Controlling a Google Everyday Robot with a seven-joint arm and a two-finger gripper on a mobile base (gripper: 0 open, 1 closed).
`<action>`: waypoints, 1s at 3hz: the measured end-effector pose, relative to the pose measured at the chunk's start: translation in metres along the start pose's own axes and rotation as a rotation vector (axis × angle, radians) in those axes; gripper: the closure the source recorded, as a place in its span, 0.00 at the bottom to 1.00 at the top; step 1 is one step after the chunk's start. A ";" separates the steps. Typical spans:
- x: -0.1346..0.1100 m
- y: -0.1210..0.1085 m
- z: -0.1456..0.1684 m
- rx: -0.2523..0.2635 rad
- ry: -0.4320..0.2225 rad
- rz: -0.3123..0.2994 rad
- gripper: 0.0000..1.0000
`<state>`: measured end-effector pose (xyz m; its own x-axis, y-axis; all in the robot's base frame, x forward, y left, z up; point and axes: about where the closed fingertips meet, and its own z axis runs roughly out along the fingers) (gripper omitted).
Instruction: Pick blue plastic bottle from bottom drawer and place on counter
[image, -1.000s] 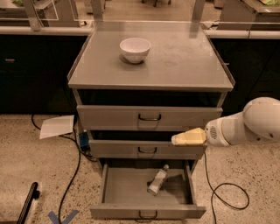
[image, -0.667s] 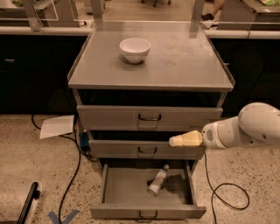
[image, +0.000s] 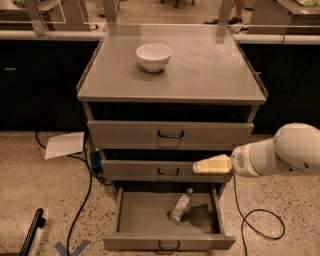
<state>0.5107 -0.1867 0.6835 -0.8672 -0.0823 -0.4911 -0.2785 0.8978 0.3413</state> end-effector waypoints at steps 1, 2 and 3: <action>0.024 0.003 0.014 0.009 0.004 0.052 0.00; 0.042 -0.014 0.074 -0.004 0.047 0.106 0.00; 0.047 -0.031 0.135 -0.038 0.091 0.127 0.00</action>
Offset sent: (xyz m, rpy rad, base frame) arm 0.0239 0.0356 -0.1748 0.0582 0.1810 -0.0704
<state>0.5342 -0.1602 0.5412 -0.9297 -0.0097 -0.3682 -0.1782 0.8867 0.4266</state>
